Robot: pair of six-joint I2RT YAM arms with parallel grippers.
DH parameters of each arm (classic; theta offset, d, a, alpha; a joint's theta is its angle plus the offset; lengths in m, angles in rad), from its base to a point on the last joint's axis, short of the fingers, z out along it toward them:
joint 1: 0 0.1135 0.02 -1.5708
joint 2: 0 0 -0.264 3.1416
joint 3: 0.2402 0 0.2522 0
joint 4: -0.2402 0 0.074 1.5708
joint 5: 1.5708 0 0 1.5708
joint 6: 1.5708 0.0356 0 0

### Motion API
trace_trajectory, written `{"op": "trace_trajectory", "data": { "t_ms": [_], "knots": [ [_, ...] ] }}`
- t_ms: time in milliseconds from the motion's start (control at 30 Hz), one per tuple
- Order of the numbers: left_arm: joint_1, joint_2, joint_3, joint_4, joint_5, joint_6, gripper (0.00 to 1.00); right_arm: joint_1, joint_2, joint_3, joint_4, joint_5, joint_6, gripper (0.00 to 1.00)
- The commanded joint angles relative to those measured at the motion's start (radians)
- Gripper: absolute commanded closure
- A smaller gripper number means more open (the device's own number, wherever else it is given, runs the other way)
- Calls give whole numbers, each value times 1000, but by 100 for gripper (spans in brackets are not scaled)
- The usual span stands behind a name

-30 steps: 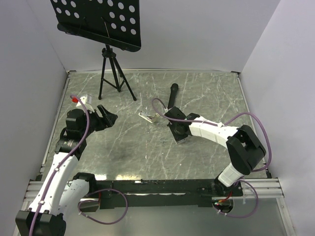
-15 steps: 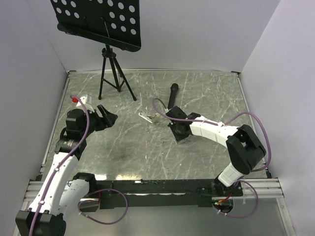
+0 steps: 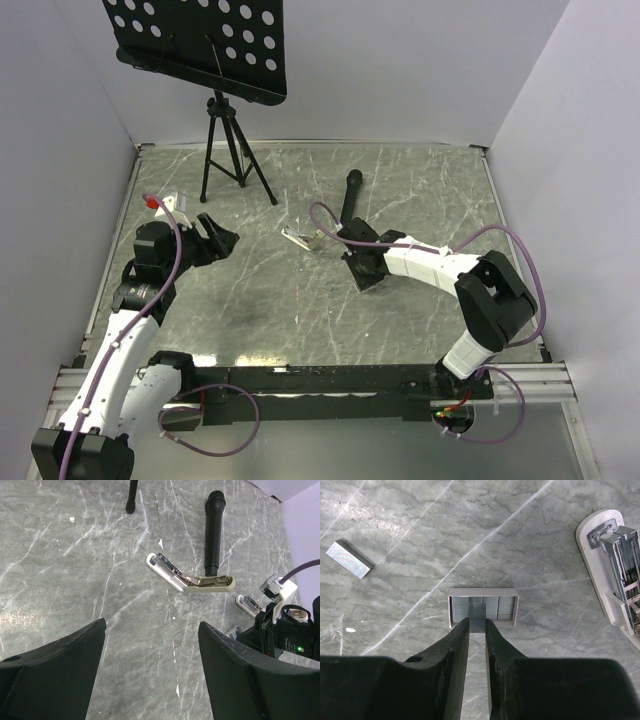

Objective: Unload the staples from the stapler

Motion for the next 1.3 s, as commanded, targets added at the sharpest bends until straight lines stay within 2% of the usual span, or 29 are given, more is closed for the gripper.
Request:
{"op": "trace_trajectory", "data": {
  "t_ms": [0, 600, 1267],
  "knots": [
    [-3, -10, 42, 15, -1, 8, 21, -10, 3, 8, 9, -8, -12, 74],
    [-3, -16, 42, 15, -1, 8, 21, -12, 17, 25, 5, -14, -4, 70],
    [-3, -14, 42, 15, -3, 10, 21, -15, 22, 49, -17, 21, -3, 72]
  ]
}}
